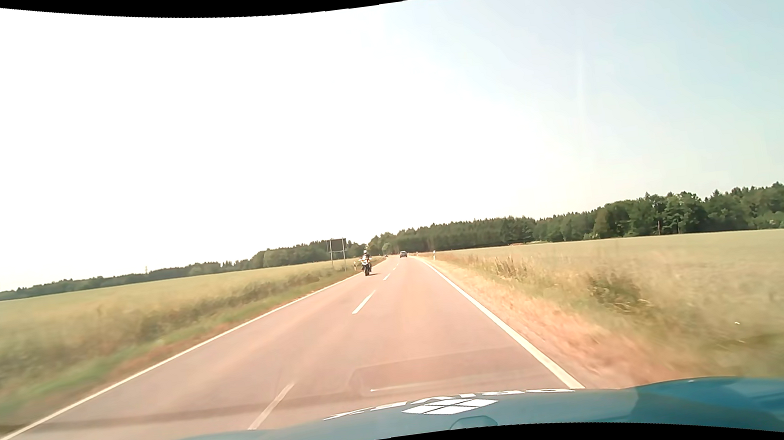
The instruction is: Follow the waypoints while adhering to traffic rules and regulations
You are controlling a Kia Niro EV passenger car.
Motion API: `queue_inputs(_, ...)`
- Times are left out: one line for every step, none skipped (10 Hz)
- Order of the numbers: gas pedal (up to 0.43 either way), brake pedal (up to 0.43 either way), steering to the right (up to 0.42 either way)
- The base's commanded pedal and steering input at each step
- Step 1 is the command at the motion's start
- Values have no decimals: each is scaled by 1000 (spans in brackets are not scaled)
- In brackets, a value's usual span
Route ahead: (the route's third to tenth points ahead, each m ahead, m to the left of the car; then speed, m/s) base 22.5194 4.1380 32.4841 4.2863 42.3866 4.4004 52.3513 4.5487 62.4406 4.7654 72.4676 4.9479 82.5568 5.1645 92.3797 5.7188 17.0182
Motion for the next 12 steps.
queue_inputs(280,0,1)
queue_inputs(280,0,1)
queue_inputs(280,0,1)
queue_inputs(268,0,1)
queue_inputs(268,0,0)
queue_inputs(268,0,-2)
queue_inputs(260,0,-2)
queue_inputs(260,0,-1)
queue_inputs(260,0,-2)
queue_inputs(260,0,-2)
queue_inputs(260,0,-1)
queue_inputs(260,0,-1)
